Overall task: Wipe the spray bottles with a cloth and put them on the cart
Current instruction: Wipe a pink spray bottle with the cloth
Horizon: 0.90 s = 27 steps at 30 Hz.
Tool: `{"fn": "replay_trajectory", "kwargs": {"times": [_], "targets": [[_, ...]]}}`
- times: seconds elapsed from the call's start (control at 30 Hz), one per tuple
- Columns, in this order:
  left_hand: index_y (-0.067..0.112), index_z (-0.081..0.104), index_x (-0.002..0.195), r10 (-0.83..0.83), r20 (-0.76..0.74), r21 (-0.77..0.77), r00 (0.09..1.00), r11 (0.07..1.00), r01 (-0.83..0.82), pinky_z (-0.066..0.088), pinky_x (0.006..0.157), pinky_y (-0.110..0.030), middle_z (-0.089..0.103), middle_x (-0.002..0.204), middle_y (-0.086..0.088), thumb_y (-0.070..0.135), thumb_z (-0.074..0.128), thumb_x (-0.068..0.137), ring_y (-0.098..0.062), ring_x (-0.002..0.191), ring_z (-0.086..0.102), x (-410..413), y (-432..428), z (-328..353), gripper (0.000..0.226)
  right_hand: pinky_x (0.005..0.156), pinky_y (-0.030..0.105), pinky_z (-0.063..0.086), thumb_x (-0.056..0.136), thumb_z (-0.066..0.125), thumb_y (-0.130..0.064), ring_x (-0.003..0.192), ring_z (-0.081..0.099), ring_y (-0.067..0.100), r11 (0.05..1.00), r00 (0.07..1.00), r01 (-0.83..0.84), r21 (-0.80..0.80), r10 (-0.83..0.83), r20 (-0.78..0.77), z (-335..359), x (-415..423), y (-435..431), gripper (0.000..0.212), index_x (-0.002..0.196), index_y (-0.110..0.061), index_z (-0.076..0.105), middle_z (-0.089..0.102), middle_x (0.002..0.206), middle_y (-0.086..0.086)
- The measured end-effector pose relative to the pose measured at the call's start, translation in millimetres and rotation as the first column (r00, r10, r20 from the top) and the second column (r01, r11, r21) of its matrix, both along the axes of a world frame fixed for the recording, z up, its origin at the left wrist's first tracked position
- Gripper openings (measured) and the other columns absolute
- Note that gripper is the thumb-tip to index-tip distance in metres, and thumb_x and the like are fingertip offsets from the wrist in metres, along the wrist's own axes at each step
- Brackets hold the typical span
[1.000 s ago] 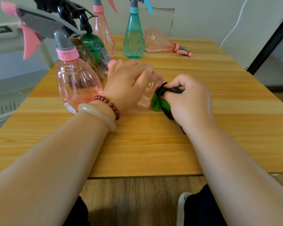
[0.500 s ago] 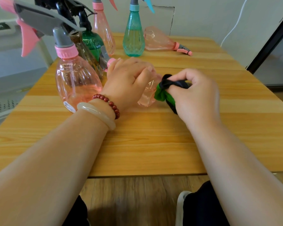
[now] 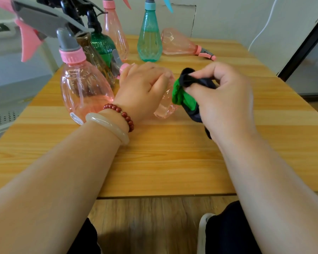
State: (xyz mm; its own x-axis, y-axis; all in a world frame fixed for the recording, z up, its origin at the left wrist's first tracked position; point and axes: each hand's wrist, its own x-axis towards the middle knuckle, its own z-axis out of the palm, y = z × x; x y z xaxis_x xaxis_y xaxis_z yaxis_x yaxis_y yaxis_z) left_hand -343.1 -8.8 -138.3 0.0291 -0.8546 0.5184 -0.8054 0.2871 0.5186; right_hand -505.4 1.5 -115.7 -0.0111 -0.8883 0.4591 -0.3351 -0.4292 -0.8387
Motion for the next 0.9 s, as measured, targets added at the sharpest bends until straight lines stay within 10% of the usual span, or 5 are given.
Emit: {"fn": "replay_trajectory", "kwargs": {"times": [0.9], "targets": [[0.024, 0.074, 0.086, 0.023, -0.015, 0.155, 1.000, 0.988, -0.021, 0.030, 0.106, -0.042, 0.063, 0.087, 0.002, 0.037, 0.026, 0.091, -0.016, 0.095, 0.052, -3, -17, 15, 0.050, 0.067, 0.013, 0.043, 0.076, 0.073, -0.004, 0.078, 0.060, 0.007, 0.985, 0.939, -0.091, 0.144, 0.133, -0.316, -22, 13, 6, 0.024, 0.073, -0.027, 0.066, 0.067, 0.078, -0.012]]}}
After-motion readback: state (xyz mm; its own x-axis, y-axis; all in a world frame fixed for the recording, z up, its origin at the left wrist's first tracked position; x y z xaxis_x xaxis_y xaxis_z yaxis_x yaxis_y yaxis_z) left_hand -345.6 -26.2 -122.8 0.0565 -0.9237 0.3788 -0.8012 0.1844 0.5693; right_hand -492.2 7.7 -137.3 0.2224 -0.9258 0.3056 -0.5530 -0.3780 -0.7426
